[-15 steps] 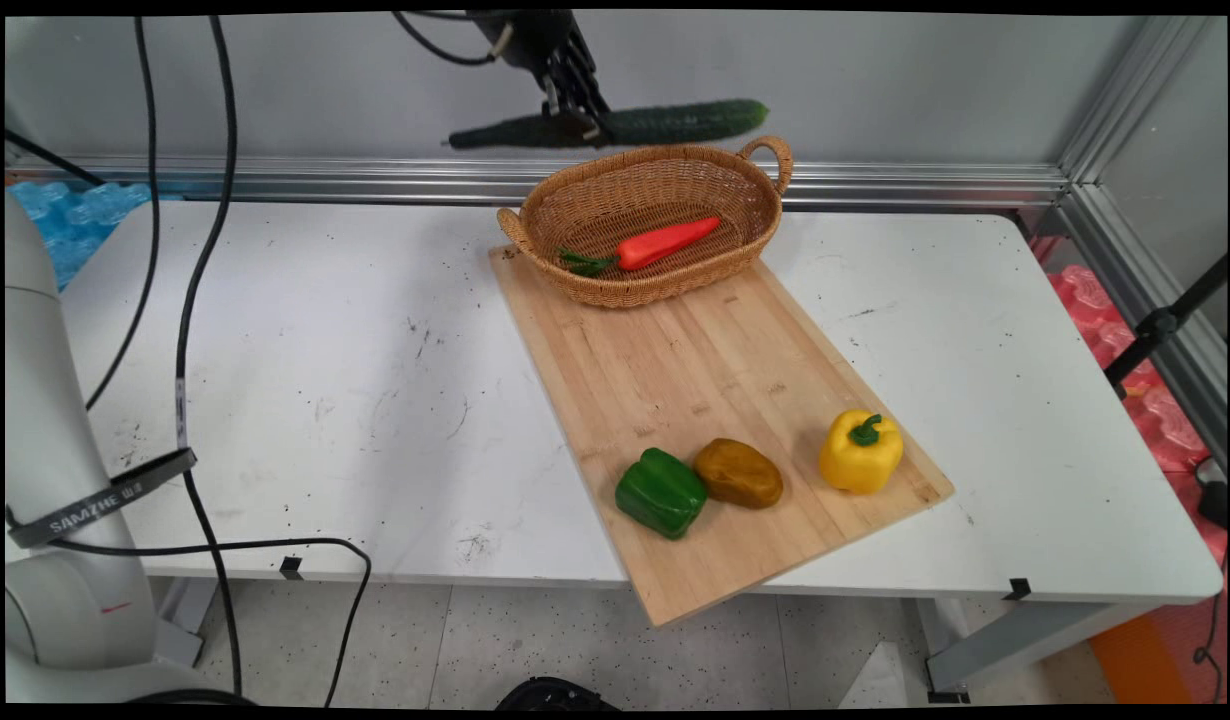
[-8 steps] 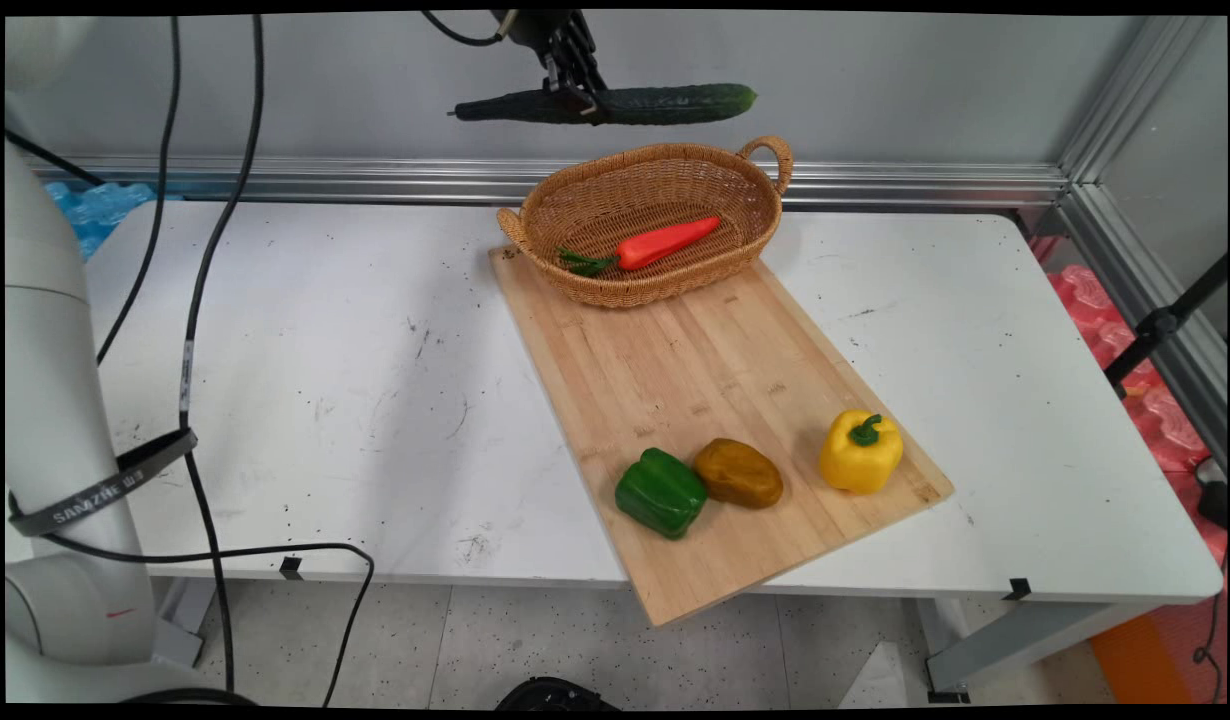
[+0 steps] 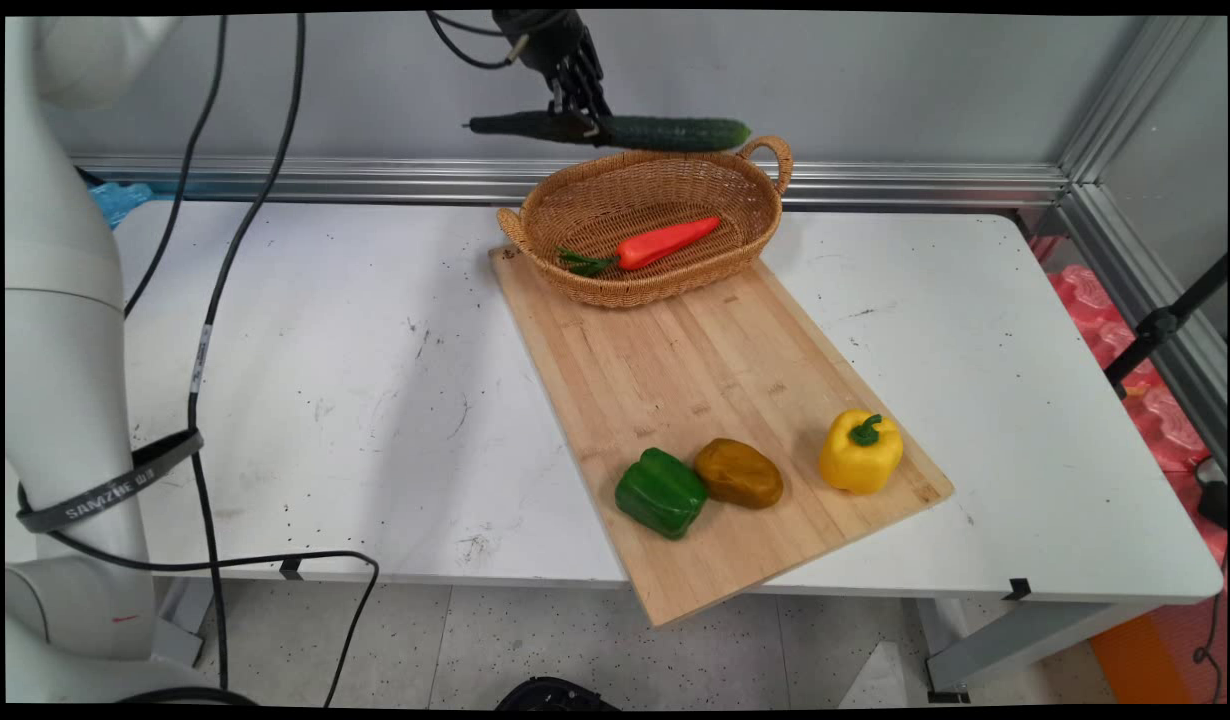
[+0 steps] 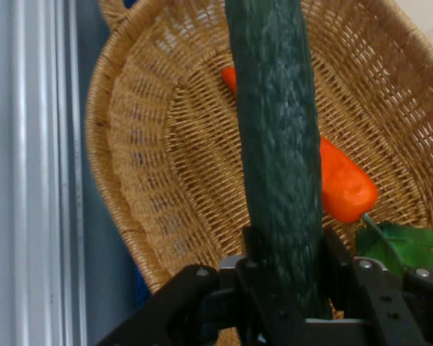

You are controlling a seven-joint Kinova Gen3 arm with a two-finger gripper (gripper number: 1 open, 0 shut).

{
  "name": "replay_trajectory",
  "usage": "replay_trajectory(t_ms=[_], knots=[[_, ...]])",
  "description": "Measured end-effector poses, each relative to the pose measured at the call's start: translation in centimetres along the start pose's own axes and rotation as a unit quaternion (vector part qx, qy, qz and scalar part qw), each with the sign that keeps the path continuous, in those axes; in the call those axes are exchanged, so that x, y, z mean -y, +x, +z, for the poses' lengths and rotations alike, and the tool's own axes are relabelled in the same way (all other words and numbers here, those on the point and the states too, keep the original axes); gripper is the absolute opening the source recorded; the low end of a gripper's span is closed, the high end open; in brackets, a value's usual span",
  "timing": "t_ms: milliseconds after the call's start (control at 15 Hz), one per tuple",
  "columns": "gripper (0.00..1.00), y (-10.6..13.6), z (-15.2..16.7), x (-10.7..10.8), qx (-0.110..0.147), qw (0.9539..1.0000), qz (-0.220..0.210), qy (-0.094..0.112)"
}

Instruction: Place the picked object in the vegetable basket

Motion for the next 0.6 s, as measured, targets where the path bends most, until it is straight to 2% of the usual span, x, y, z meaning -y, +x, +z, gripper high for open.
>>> replay_trajectory(t_ms=[200,600], knots=[[0.00,-0.3,2.6,0.6,0.002,0.9997,0.013,-0.019],[0.00,-0.4,6.8,1.3,0.006,0.9988,0.032,-0.037]])
